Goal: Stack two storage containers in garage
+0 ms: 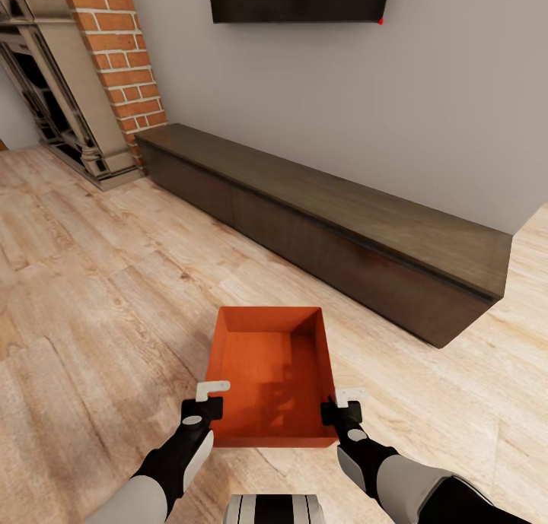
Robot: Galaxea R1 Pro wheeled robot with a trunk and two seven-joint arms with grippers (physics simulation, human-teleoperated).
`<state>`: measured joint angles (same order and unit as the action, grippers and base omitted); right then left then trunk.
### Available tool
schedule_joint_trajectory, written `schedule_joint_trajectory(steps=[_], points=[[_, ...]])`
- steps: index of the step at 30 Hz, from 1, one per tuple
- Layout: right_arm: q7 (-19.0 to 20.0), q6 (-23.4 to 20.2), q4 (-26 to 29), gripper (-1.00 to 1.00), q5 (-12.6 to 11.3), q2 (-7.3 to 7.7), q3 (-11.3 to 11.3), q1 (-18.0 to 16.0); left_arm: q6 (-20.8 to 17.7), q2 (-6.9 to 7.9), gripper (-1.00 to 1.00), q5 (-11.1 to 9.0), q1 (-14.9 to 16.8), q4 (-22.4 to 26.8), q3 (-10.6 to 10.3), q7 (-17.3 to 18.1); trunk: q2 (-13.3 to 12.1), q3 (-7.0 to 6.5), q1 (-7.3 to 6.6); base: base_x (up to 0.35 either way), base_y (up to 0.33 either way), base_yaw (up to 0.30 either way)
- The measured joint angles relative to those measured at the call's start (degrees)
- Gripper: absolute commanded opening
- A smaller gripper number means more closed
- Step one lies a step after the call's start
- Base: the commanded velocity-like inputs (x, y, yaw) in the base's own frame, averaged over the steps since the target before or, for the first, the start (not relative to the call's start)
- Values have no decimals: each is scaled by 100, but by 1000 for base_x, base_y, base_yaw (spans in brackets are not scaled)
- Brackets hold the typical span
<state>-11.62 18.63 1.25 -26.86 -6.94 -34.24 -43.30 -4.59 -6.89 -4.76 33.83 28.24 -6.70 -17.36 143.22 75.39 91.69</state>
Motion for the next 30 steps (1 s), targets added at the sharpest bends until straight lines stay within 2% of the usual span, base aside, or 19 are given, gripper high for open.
schedule_joint_trajectory(steps=[16,30], points=[[-6,12,-2,-100,-27,0,20,-1,0,-30,-100,21,0,33,6,-61,0,0,0,0,0,0],[-7,4,-2,-100,-25,0,-25,1,-7,-20,-100,24,2,15,10,-46,-558,-251,-306,0,0,0]])
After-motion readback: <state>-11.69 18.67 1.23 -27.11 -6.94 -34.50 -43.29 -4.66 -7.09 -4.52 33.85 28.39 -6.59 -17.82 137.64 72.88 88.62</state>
